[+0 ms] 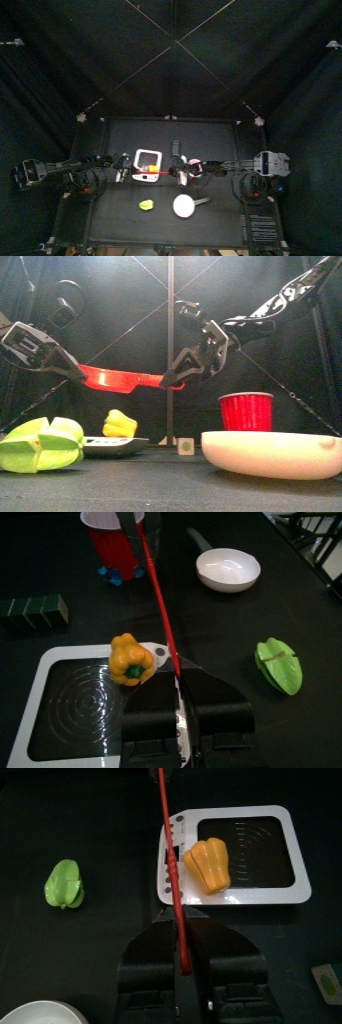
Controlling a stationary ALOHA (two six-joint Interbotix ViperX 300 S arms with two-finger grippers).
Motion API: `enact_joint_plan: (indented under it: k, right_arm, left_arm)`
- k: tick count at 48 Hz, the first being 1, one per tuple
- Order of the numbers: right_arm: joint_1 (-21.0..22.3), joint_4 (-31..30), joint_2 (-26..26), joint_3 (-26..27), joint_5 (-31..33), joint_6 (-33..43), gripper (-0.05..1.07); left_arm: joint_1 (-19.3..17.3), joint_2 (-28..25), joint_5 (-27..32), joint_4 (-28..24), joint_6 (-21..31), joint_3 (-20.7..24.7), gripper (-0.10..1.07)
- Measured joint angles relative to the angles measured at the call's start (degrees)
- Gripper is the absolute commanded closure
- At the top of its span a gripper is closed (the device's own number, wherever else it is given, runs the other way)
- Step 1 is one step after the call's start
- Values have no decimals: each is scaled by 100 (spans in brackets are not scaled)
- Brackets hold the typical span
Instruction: Cut squash
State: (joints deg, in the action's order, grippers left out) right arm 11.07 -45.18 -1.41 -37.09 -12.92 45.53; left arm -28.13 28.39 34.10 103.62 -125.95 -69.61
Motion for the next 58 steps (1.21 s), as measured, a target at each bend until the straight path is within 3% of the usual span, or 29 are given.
enact_joint_plan:
  k: [9, 39, 58]
  right_arm:
    - [18, 0, -9, 0, 26, 0, 81]
    - [35, 26, -158, 0, 422, 26, 81]
    - [70, 26, -237, 9, 448, 18, 81]
  left_arm:
    - [141, -97, -404, 176, -9, 9, 70]
    - [246, -721, -738, 220, 0, 255, 70]
    - [229, -765, -747, 229, -9, 264, 70]
